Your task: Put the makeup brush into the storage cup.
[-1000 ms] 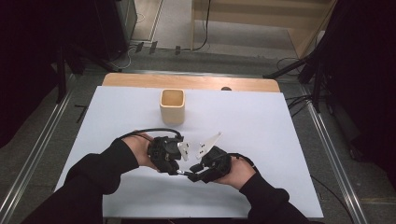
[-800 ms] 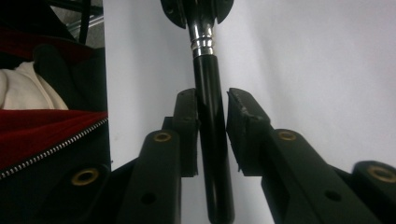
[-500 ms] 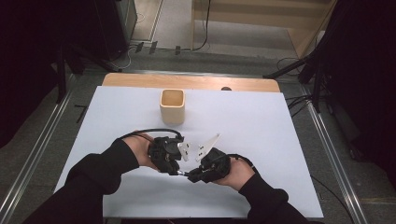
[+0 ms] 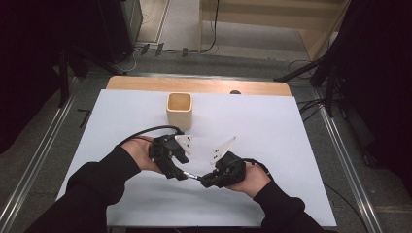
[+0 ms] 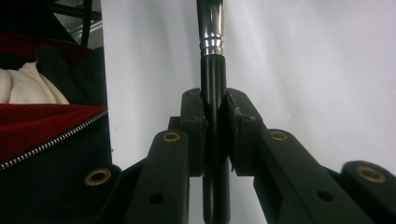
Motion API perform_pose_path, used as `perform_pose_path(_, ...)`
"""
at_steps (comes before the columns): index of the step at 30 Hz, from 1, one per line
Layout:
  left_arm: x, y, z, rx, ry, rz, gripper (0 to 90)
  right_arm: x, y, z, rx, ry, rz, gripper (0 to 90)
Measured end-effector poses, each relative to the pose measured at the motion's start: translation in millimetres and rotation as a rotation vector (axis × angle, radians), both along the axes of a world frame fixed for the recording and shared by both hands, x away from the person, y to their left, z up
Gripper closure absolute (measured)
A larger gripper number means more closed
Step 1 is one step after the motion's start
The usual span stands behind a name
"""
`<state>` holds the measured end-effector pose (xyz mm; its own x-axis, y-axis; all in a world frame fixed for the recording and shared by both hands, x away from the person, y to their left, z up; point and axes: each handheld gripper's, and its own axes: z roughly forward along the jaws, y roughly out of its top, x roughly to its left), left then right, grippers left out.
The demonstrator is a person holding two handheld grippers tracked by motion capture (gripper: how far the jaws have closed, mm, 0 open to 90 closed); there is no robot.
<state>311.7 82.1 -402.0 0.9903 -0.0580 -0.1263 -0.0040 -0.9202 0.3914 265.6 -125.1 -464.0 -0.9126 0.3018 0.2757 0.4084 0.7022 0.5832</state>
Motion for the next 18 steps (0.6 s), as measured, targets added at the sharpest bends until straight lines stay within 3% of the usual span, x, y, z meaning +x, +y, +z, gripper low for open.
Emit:
perform_pose_path(8, 4.2, 12.7, 1.2, -0.079, 0.039, 0.101, 32.1, 0.0, -10.3, 1.5, 0.016, 0.019, -0.029, 79.4)
perform_pose_path(18, 4.5, 23.2, -1.4, -0.126, 0.055, 0.171, 20.4, 0.6, -17.4, 2.6, 0.02, 0.037, -0.065, 79.4)
